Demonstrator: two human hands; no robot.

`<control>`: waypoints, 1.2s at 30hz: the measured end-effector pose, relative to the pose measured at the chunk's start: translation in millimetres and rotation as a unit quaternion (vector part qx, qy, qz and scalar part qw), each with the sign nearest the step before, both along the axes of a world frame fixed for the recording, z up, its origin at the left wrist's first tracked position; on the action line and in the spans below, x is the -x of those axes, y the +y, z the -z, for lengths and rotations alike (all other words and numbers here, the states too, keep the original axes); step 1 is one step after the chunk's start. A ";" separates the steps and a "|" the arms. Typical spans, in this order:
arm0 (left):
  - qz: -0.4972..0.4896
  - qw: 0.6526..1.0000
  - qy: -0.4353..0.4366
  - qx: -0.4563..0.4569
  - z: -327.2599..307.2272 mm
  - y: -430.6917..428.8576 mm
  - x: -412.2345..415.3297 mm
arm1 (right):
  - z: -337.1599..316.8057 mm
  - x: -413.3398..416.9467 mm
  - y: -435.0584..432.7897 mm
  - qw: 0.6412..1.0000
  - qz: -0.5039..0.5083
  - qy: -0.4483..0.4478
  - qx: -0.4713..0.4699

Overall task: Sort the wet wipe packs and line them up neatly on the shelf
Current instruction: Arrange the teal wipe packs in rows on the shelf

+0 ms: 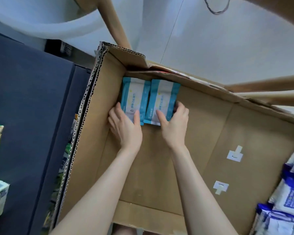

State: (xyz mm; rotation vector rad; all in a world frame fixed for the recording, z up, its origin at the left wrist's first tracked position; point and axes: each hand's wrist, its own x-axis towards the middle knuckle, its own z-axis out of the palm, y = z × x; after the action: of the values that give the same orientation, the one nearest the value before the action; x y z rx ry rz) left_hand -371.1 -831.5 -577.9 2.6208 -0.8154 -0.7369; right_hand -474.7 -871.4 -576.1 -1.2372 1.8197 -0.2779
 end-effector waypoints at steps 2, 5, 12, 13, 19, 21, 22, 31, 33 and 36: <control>-0.011 1.000 -0.006 0.010 4.4 -2.1 1.4 | 6.8 -0.6 -3.2 1.000 0.021 -0.002 0.010; -0.015 1.000 -0.006 0.011 6.5 -4.4 0.8 | 10.0 2.3 -9.1 0.999 0.047 -0.022 -0.010; -0.033 0.993 0.099 0.058 -24.1 0.1 -6.3 | -16.6 7.0 -3.2 0.991 0.085 -0.097 -0.022; -0.037 0.990 0.119 0.066 -32.2 1.8 -7.1 | -23.1 8.0 0.0 0.990 0.093 -0.103 -0.023; -0.064 0.969 0.206 0.121 -108.4 34.5 -2.4 | -96.4 23.2 33.2 0.979 0.130 -0.155 -0.024; -0.058 0.958 0.246 0.138 -135.2 53.6 -0.2 | -127.4 30.8 48.2 0.973 0.132 -0.187 -0.029; -0.051 0.954 0.258 0.143 -152.3 66.9 1.3 | -146.3 35.0 58.1 0.971 0.130 -0.199 -0.030; -0.132 0.927 0.263 0.233 -267.1 188.8 18.7 | -273.0 70.1 149.9 0.956 0.086 -0.280 -0.019; -0.153 0.917 0.255 0.265 -285.7 222.8 32.6 | -290.3 79.9 174.1 0.956 0.054 -0.287 -0.013; -0.187 0.903 0.244 0.299 -301.5 276.8 54.3 | -305.9 95.2 209.3 0.953 0.005 -0.303 -0.010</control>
State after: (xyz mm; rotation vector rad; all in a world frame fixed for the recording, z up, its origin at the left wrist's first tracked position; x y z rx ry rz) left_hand -425.4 -554.7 -276.4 1.8415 -0.3017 -0.8171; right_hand -569.9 -662.1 -270.2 -0.9859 1.2911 -0.5750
